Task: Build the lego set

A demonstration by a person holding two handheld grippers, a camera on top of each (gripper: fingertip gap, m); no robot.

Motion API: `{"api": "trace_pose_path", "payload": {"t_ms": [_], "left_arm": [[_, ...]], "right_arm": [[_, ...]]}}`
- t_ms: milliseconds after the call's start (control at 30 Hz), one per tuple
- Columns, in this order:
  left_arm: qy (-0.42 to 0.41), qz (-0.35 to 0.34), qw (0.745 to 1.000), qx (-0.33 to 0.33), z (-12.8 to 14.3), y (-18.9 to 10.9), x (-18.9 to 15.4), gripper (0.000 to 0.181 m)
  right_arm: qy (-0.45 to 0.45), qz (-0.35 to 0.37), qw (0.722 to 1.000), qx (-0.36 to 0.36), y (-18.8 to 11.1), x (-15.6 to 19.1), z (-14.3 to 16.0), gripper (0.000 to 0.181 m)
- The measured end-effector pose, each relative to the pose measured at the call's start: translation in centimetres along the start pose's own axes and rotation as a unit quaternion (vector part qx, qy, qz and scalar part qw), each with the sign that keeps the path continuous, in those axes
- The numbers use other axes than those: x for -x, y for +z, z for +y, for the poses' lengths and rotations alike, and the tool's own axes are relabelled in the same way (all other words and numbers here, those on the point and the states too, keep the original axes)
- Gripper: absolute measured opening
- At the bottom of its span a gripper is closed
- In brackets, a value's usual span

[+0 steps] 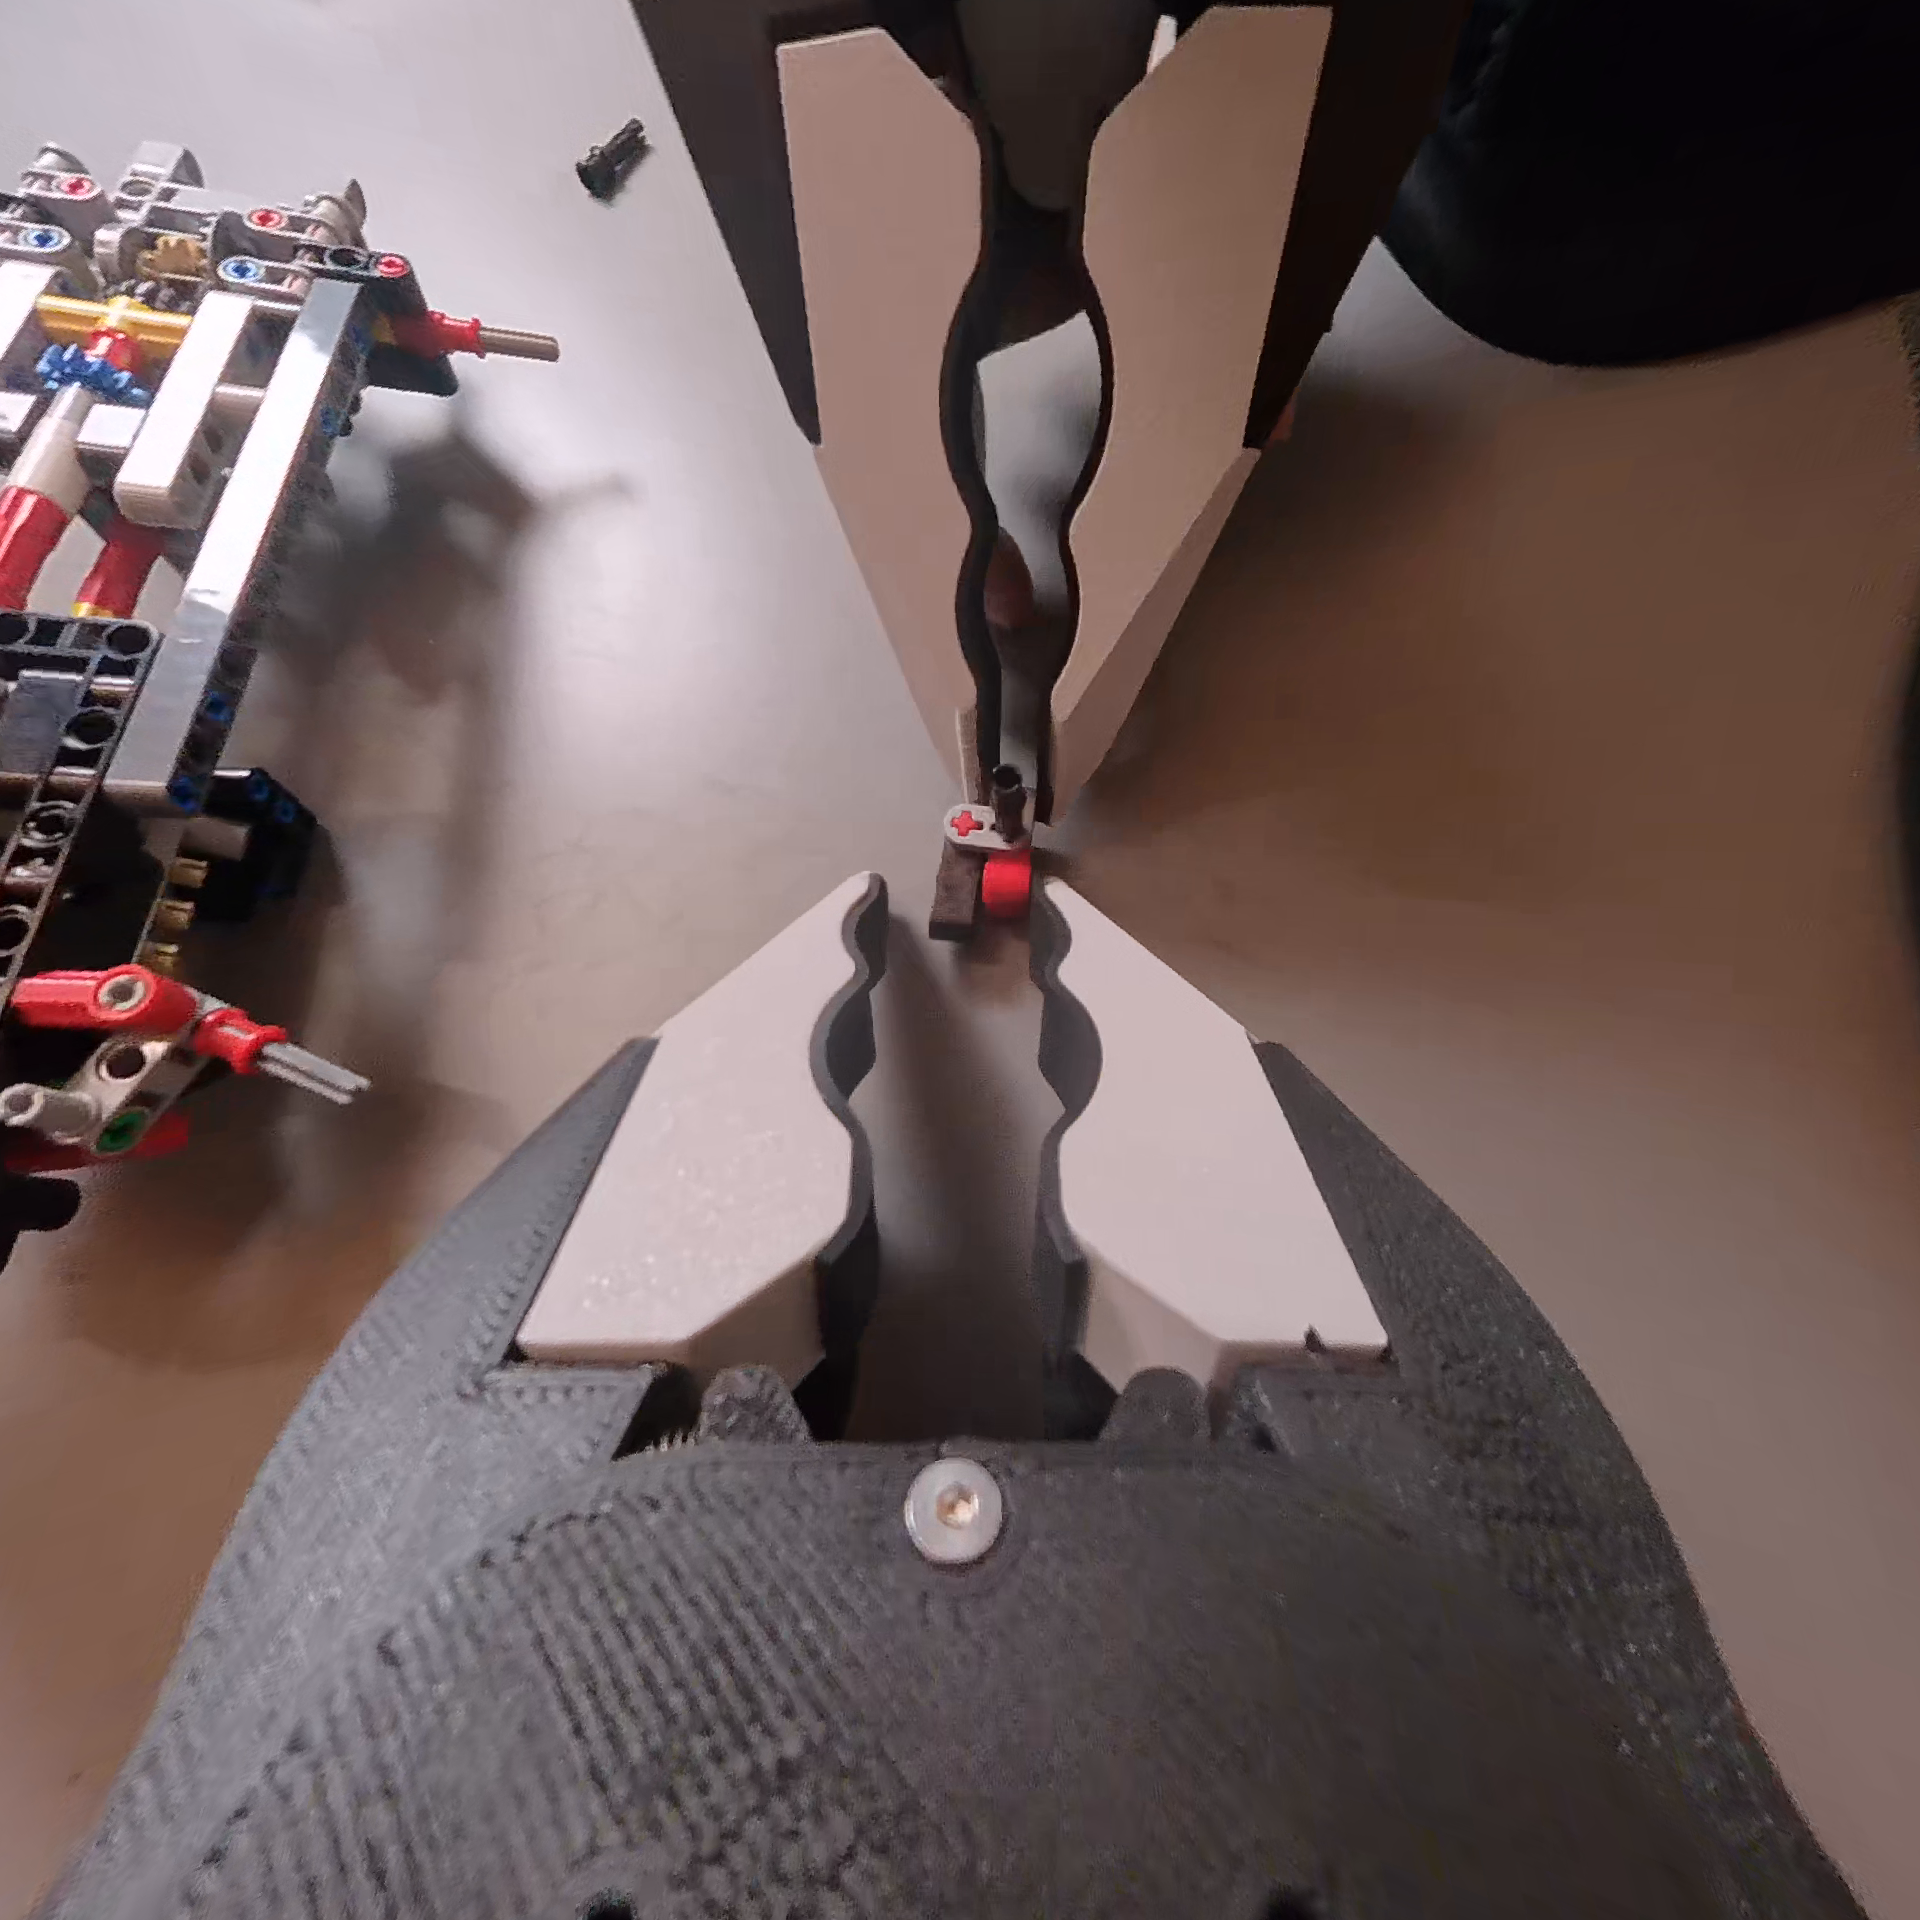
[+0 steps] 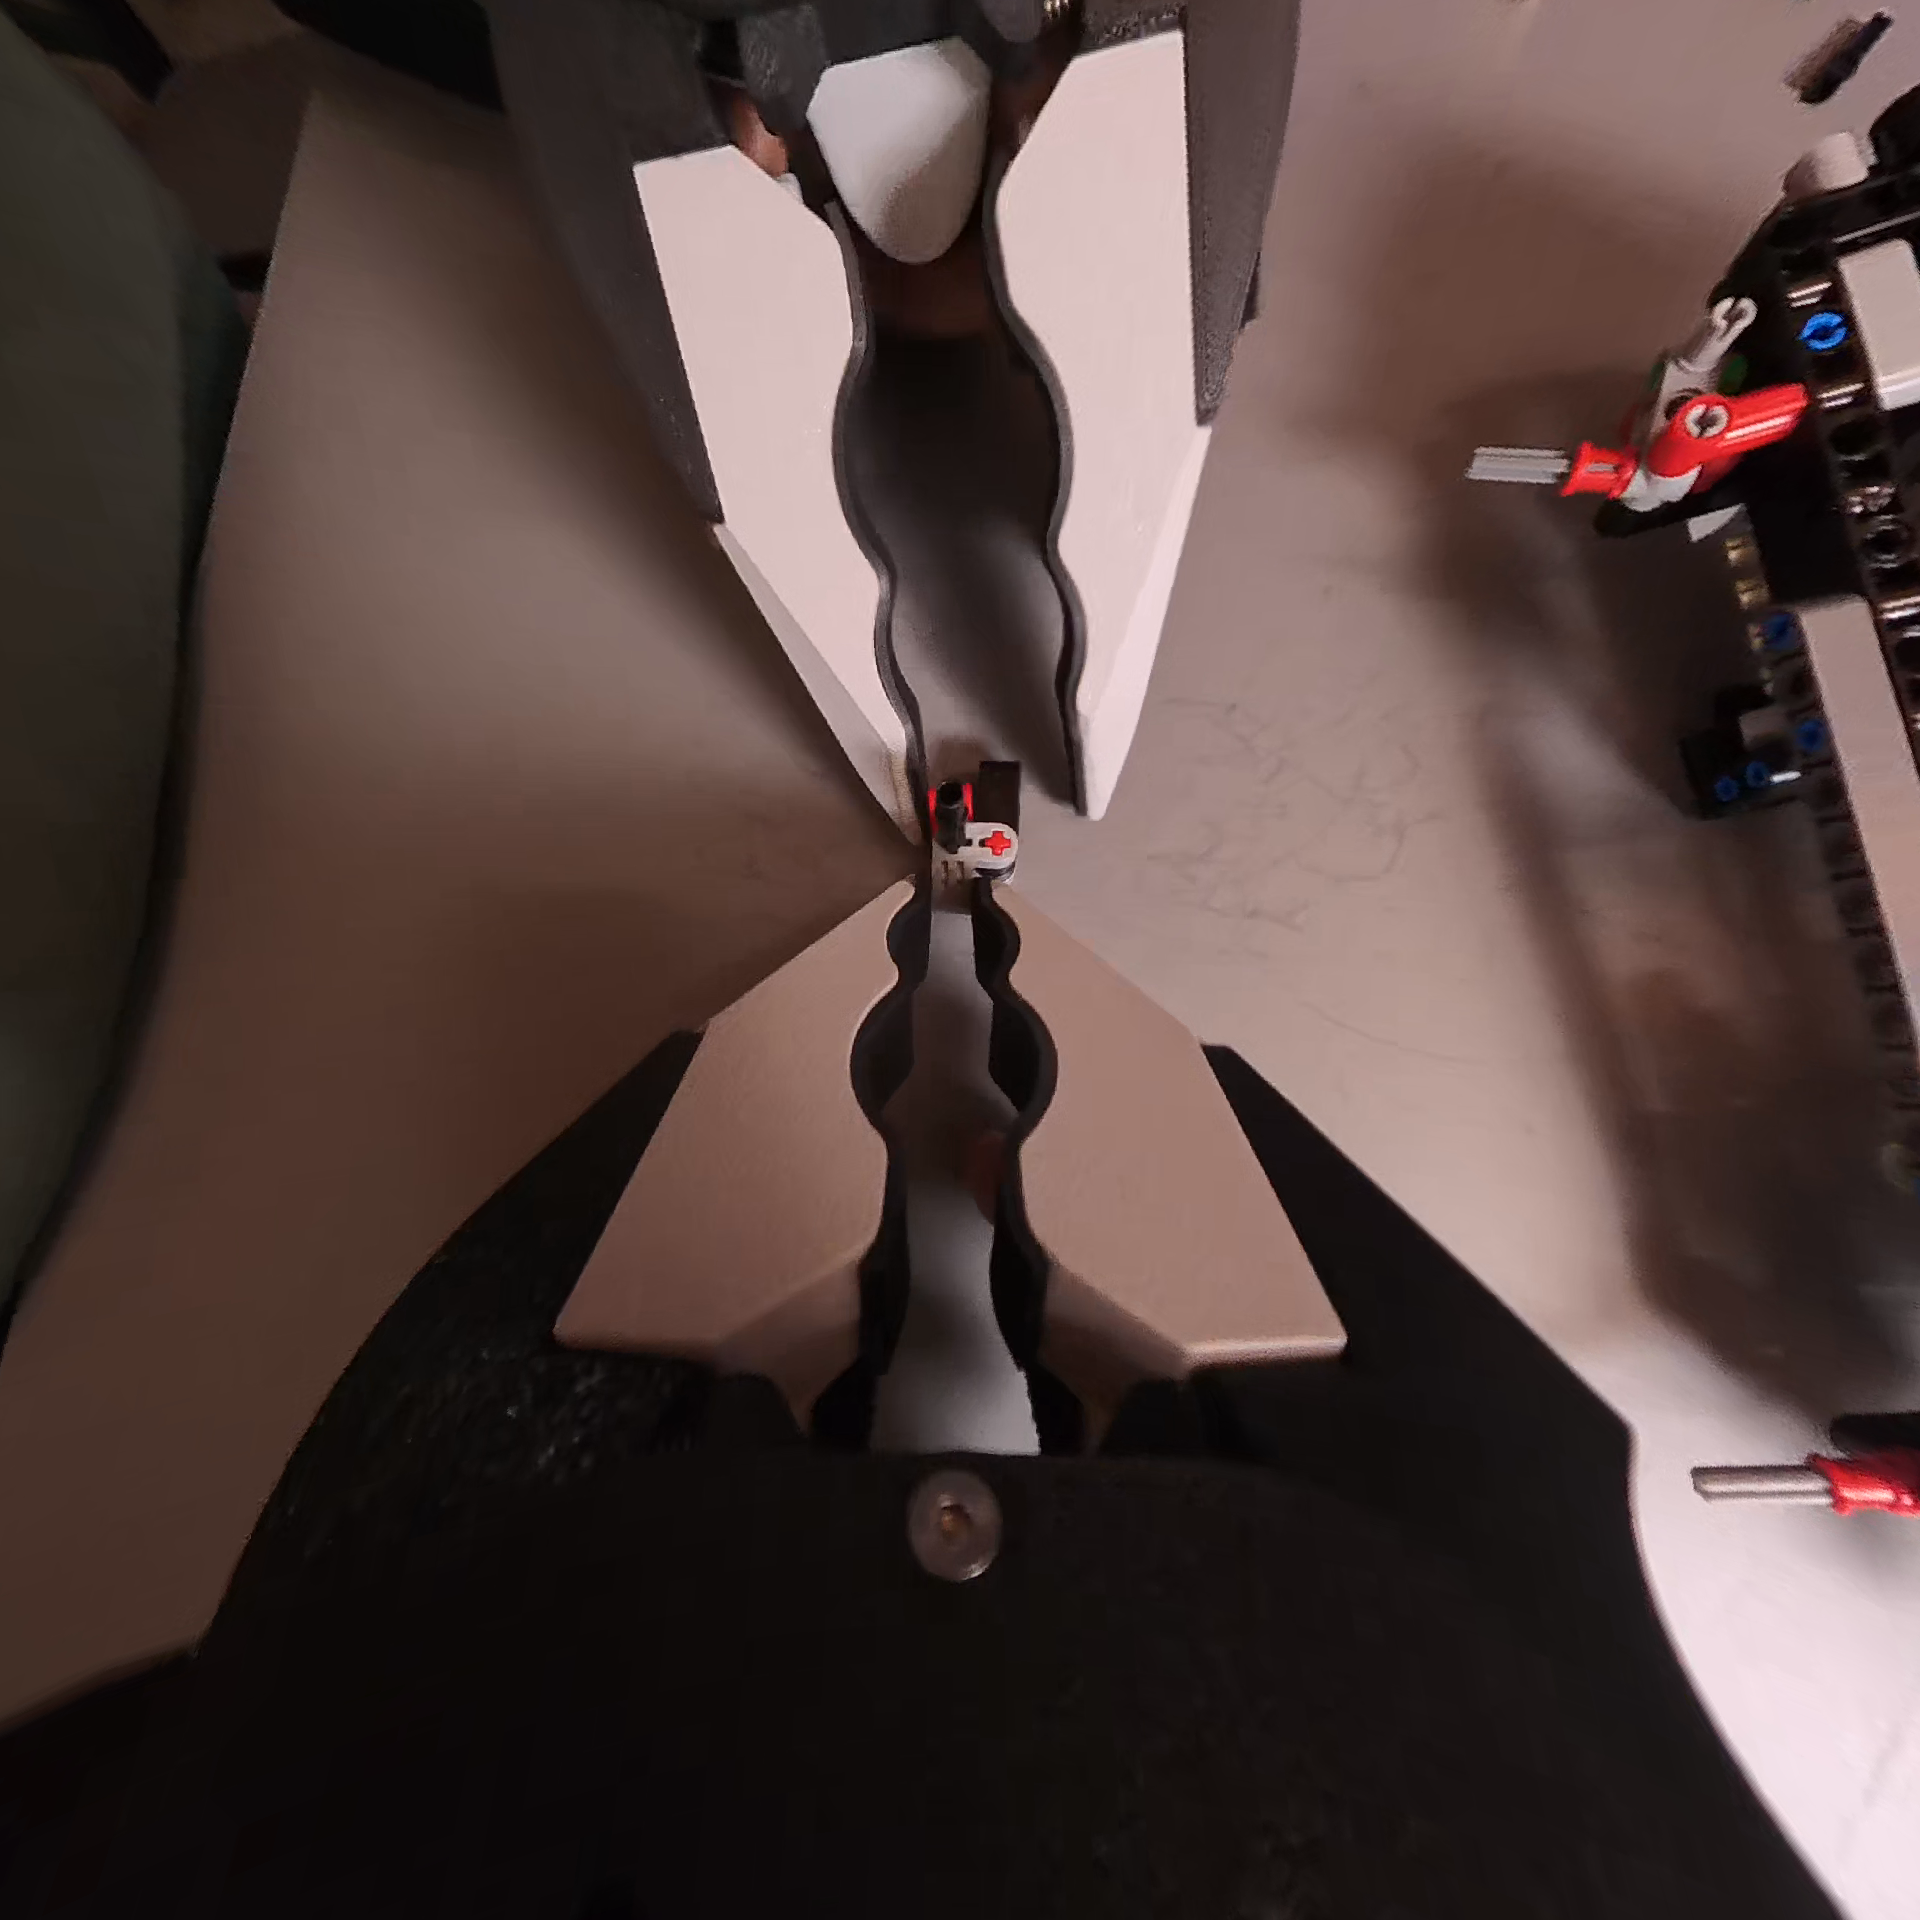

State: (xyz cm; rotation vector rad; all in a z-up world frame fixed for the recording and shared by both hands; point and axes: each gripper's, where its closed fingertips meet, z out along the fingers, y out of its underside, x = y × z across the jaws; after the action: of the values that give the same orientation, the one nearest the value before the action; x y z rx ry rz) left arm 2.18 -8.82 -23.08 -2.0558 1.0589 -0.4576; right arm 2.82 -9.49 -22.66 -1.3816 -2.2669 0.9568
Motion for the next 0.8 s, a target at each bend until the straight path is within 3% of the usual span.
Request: {"api": "trace_pose_path", "payload": {"t_ms": [67,533,800], "left_arm": [[0.009,0.011,1.000,0.000,-0.1,0.1,-0.5,0.017],[0.015,-0.006,1.000,0.004,-0.2,0.2,-0.9,0.015],[0.000,-0.009,1.000,0.007,-0.2,0.3,-0.7,0.015]], "right_arm": [[-0.011,-0.004,1.000,0.003,0.0,0.1,0.1,0.004],[-0.033,-0.003,0.999,0.023,-0.1,0.2,0.4,0.005],[-0.044,0.020,0.999,-0.015,-1.6,-0.2,-0.8,0.012]]}}
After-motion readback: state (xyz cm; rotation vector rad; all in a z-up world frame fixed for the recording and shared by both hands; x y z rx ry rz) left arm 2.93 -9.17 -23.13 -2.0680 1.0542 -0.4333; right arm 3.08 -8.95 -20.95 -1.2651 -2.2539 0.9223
